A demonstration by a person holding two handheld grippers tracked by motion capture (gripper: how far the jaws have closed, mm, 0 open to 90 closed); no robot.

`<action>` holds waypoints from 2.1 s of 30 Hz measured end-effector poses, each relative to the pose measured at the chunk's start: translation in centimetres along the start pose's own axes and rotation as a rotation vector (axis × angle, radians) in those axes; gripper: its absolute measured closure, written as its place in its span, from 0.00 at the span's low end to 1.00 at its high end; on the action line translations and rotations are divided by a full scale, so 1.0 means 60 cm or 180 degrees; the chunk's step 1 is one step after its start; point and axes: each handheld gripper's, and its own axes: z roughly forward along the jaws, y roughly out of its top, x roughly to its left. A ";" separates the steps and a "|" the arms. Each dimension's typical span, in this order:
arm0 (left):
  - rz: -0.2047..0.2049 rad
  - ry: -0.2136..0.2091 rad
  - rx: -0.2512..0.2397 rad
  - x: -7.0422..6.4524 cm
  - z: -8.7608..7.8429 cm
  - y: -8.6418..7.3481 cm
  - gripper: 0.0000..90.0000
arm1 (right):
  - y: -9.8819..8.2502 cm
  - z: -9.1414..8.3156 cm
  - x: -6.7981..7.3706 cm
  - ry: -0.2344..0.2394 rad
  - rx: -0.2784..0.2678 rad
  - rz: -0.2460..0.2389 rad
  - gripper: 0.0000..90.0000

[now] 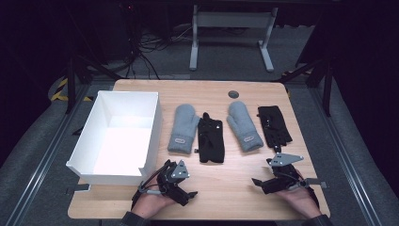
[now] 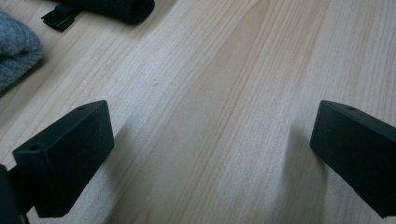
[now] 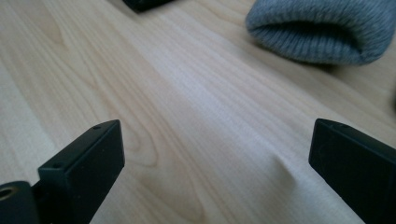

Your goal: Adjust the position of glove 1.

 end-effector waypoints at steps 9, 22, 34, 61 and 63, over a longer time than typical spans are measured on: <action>0.0009 0.0022 0.0004 0.000 -0.001 0.000 0.00 | 0.041 0.015 -0.011 -0.0098 -0.0063 0.0081 0.05; 0.0007 0.0012 0.0007 0.001 -0.001 0.000 0.00 | 0.099 0.038 -0.037 -0.0218 -0.0187 0.0182 0.06; 0.0008 0.0018 0.0005 0.001 -0.001 0.000 0.00 | 0.141 0.066 -0.082 -0.0287 -0.0252 0.0365 0.07; -0.0006 0.0015 0.0007 0.000 0.000 0.001 0.00 | 0.172 0.154 -0.133 -0.0489 -0.0005 0.0616 0.27; -0.0010 0.0019 0.0006 0.000 0.000 0.001 0.00 | 0.170 0.156 -0.136 -0.0437 0.0000 0.0645 0.31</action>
